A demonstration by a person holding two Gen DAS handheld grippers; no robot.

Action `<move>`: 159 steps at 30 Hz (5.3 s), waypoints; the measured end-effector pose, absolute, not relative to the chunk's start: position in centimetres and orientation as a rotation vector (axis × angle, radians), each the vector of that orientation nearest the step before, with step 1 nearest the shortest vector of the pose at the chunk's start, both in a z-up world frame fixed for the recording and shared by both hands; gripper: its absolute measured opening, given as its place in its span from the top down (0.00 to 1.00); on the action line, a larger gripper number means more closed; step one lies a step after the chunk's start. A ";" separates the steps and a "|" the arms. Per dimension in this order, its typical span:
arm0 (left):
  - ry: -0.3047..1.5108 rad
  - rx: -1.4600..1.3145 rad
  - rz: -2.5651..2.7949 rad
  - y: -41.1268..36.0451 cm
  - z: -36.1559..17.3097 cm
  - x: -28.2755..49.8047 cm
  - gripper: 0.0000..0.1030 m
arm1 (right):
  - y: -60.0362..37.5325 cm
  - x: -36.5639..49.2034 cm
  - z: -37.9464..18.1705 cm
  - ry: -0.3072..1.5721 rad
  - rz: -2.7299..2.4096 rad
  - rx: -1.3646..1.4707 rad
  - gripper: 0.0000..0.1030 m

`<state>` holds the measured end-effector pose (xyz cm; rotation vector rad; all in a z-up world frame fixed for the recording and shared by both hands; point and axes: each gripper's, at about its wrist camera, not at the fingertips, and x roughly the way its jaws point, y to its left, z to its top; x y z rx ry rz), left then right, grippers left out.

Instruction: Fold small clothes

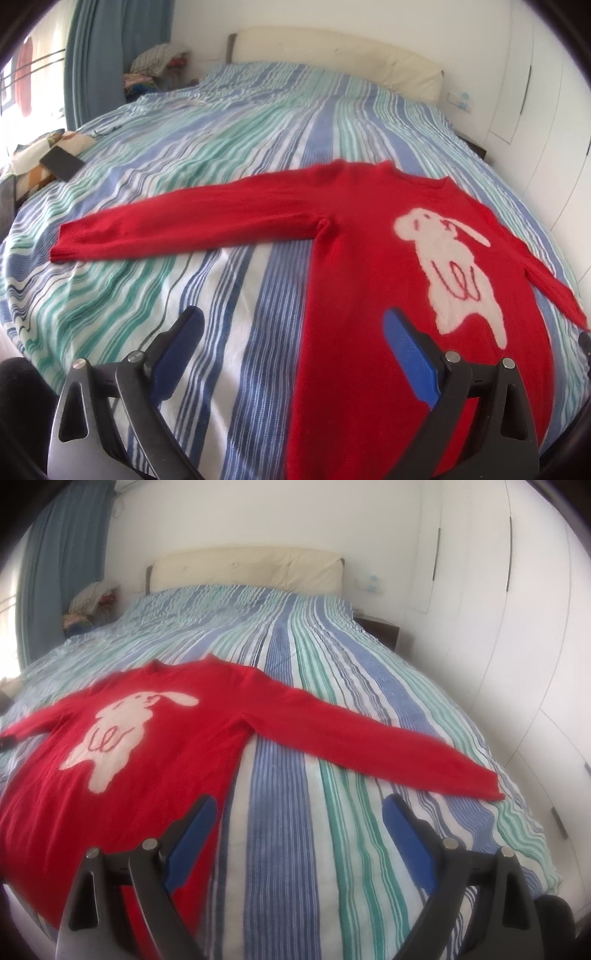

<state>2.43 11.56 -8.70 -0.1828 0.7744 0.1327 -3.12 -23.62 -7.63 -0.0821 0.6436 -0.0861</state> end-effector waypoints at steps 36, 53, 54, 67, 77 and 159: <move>0.798 -0.185 0.179 12.1 -8.9 2.4 0.01 | -24.3 -2.6 -8.4 0.675 -0.102 -0.057 0.12; 0.779 -0.156 0.187 11.7 -8.5 2.5 0.01 | -49.4 -0.5 -1.0 0.625 -0.200 0.682 0.12; 0.781 -0.143 0.188 11.5 -8.6 2.5 0.01 | -50.4 -0.4 -2.1 0.656 -0.175 0.775 0.13; 0.828 -0.161 0.238 12.4 -10.0 3.0 0.01 | -52.8 0.9 -14.7 0.741 -0.238 1.266 0.29; 0.814 -0.148 0.254 12.6 -9.7 2.9 0.01 | -53.5 2.7 -13.7 0.759 -0.278 1.127 0.91; 0.886 -0.197 0.315 14.5 -11.3 3.6 0.01 | -29.2 2.1 -13.0 0.879 -0.046 0.254 0.29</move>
